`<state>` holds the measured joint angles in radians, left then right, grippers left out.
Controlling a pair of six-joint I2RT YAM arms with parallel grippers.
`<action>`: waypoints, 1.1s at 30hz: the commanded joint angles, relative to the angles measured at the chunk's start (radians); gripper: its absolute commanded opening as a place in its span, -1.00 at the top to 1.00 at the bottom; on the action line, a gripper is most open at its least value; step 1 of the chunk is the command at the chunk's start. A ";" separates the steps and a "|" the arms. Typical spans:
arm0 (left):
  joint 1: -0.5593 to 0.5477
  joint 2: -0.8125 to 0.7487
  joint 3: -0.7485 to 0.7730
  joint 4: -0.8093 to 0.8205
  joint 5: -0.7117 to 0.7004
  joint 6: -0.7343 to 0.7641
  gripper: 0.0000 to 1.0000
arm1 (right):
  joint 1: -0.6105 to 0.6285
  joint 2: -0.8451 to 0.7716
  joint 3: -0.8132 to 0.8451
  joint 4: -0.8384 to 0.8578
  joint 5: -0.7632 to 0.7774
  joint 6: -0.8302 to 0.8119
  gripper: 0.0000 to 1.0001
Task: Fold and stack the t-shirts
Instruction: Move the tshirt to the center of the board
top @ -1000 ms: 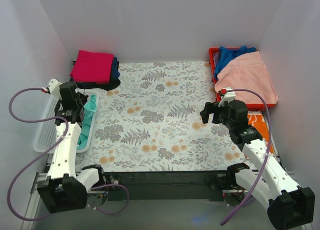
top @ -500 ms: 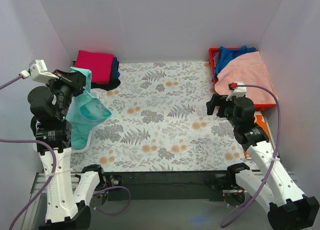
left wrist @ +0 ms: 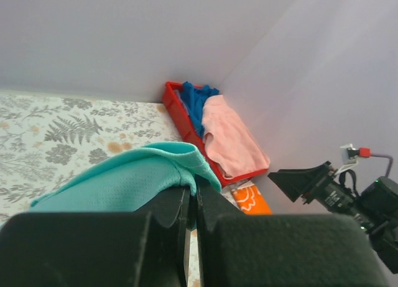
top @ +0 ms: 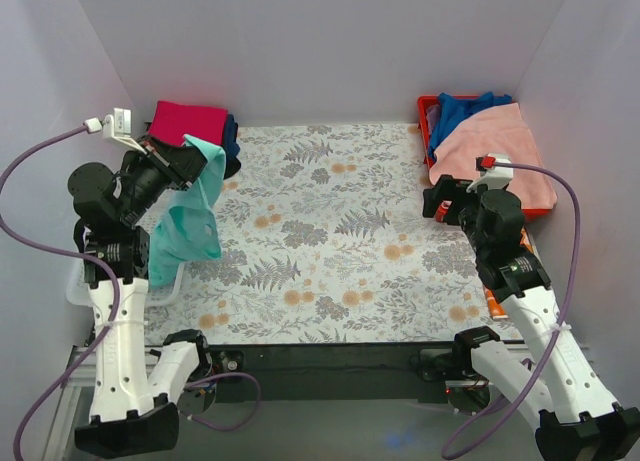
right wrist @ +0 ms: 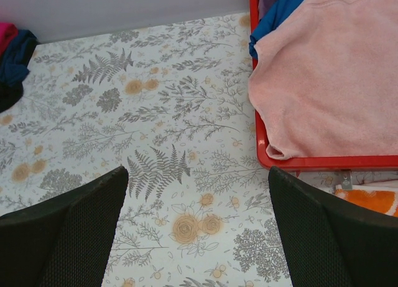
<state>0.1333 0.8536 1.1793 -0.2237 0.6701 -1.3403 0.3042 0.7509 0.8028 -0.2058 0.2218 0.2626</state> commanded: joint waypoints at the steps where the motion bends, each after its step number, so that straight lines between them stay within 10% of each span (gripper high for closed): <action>1: -0.003 0.137 0.035 -0.011 -0.047 0.095 1.00 | 0.004 0.001 0.013 -0.020 -0.002 0.007 -0.97; 7: -0.061 0.340 0.186 -0.012 -0.179 0.128 1.00 | 0.006 0.001 -0.007 -0.021 -0.007 -0.013 -0.97; 13: -0.415 0.568 0.368 -0.072 -0.510 0.222 1.00 | 0.004 0.002 -0.025 -0.023 -0.006 -0.019 -0.97; 33: -1.027 1.170 0.333 0.060 -0.908 0.132 1.00 | 0.004 -0.091 -0.102 -0.089 0.054 -0.023 -0.97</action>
<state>-0.7872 1.9301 1.4433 -0.1616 -0.1120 -1.1679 0.3042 0.6804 0.7116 -0.2916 0.2569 0.2432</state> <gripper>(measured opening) 0.009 0.984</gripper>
